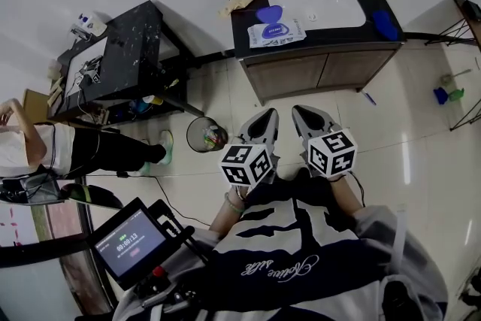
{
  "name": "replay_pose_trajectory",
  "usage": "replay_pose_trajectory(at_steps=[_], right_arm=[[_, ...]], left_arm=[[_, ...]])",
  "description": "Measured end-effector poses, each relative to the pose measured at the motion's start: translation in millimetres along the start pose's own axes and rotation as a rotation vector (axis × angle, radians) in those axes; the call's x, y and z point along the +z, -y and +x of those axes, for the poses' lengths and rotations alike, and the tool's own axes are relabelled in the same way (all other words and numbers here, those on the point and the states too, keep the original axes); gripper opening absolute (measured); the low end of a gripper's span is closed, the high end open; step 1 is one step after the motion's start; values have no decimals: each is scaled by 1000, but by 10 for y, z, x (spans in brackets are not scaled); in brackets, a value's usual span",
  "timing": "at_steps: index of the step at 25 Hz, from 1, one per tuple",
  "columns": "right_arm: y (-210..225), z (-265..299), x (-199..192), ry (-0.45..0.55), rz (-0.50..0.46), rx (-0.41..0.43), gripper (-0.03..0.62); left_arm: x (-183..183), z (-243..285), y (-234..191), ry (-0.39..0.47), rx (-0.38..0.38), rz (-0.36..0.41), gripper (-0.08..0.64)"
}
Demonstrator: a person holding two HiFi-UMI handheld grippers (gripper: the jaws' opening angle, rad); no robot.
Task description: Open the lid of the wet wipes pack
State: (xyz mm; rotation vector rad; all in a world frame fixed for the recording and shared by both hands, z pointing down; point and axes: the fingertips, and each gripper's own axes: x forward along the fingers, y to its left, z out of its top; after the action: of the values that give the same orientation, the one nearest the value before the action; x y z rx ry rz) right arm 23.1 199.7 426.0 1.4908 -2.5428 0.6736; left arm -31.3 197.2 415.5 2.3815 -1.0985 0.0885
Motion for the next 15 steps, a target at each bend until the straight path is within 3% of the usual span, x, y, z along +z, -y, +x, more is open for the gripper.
replay_pose_trajectory(at_steps=[15], right_arm=[[-2,-74,-59,0,-14,-29,-2]], left_arm=[[-85,-31,3,-3,-27,-11,-2]])
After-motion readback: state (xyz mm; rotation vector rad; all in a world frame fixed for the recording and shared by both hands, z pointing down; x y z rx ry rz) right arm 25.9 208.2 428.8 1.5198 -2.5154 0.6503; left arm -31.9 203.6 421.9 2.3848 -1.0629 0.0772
